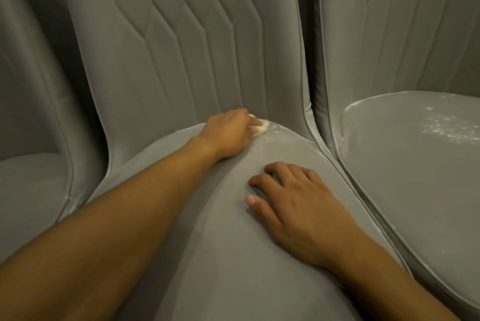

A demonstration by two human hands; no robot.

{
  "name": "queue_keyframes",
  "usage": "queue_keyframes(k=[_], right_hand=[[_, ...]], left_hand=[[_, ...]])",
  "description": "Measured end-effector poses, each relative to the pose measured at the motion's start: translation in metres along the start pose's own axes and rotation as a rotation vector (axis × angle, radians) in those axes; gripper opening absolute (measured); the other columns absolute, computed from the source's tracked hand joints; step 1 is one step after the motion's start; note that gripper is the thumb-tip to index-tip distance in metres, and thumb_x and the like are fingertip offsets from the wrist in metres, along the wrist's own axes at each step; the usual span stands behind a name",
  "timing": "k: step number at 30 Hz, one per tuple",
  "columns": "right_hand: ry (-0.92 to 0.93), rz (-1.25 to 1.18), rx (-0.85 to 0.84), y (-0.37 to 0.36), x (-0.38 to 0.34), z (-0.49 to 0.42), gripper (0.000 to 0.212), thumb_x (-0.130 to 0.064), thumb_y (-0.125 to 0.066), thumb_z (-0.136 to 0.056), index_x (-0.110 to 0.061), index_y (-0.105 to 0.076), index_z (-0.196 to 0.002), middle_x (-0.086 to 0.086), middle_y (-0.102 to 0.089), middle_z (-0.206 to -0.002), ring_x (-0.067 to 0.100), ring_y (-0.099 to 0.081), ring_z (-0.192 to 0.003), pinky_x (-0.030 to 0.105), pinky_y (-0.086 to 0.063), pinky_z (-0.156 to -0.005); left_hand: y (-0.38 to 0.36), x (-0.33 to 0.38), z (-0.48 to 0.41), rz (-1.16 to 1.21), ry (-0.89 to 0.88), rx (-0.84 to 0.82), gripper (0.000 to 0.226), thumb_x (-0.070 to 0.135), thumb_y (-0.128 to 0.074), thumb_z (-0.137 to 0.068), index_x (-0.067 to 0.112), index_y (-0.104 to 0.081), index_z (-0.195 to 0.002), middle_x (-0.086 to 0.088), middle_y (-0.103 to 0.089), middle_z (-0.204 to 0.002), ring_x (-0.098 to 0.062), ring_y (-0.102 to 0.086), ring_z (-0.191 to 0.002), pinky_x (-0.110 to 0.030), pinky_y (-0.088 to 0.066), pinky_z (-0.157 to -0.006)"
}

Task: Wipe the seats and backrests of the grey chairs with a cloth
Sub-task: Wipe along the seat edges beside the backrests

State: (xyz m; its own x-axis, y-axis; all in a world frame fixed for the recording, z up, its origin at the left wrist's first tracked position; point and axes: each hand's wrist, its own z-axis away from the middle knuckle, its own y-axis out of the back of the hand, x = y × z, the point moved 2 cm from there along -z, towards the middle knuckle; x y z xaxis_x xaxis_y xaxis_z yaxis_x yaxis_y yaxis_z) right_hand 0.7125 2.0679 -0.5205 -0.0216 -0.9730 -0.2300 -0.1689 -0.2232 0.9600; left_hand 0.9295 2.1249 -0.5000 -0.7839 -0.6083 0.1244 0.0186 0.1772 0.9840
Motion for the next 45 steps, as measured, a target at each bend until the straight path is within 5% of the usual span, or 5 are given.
queue_keyframes(k=[9,19,31,39,45], right_hand=[[0.004,-0.003,-0.001,-0.002,0.002,-0.002,0.053,-0.063,-0.007,-0.098,-0.042,-0.042,-0.133,-0.014,-0.041,-0.134,0.009,-0.036,-0.13,0.032,-0.026,-0.112],[-0.003,0.026,-0.034,-0.004,0.0,-0.006,0.054,-0.068,-0.007,-0.095,-0.042,-0.039,-0.131,-0.012,-0.038,-0.133,0.013,-0.036,-0.128,0.035,-0.026,-0.111],[-0.012,0.035,-0.004,-0.001,-0.003,-0.007,0.047,-0.065,-0.016,-0.098,-0.04,-0.045,-0.124,-0.011,-0.045,-0.12,0.013,-0.043,-0.114,0.037,-0.032,-0.105],[0.02,0.02,0.036,-0.001,-0.007,0.0,0.05,-0.063,-0.02,-0.099,-0.036,-0.053,-0.125,-0.011,-0.054,-0.119,0.01,-0.049,-0.11,0.03,-0.039,-0.1],[0.017,0.024,0.054,-0.003,-0.005,0.0,0.055,-0.061,-0.019,-0.099,-0.031,-0.055,-0.129,-0.002,-0.053,-0.133,0.019,-0.05,-0.122,0.035,-0.036,-0.109]], left_hand=[[0.021,-0.09,0.036,-0.467,0.459,-0.025,0.026,0.023,-0.046,-0.102,0.011,-0.066,-0.114,-0.016,-0.068,-0.117,-0.038,-0.065,-0.107,-0.039,-0.048,-0.085],[0.013,-0.074,0.009,0.02,0.518,0.048,0.035,0.028,-0.046,-0.099,0.009,-0.061,-0.073,-0.011,-0.067,-0.067,-0.031,-0.068,-0.075,-0.033,-0.047,-0.071],[-0.01,0.019,-0.015,0.263,-0.031,-0.093,0.038,0.05,-0.047,-0.101,0.037,-0.066,-0.131,0.008,-0.065,-0.137,-0.018,-0.06,-0.123,-0.042,-0.049,-0.103],[-0.007,0.068,0.005,0.476,-0.334,-0.244,0.035,0.049,-0.055,-0.099,0.039,-0.067,-0.13,0.014,-0.067,-0.132,-0.003,-0.06,-0.12,-0.039,-0.048,-0.107],[0.004,-0.028,0.015,-0.083,0.184,0.009,0.043,0.058,-0.035,-0.104,0.04,-0.063,-0.13,-0.006,-0.064,-0.134,-0.032,-0.06,-0.122,-0.04,-0.046,-0.095]])
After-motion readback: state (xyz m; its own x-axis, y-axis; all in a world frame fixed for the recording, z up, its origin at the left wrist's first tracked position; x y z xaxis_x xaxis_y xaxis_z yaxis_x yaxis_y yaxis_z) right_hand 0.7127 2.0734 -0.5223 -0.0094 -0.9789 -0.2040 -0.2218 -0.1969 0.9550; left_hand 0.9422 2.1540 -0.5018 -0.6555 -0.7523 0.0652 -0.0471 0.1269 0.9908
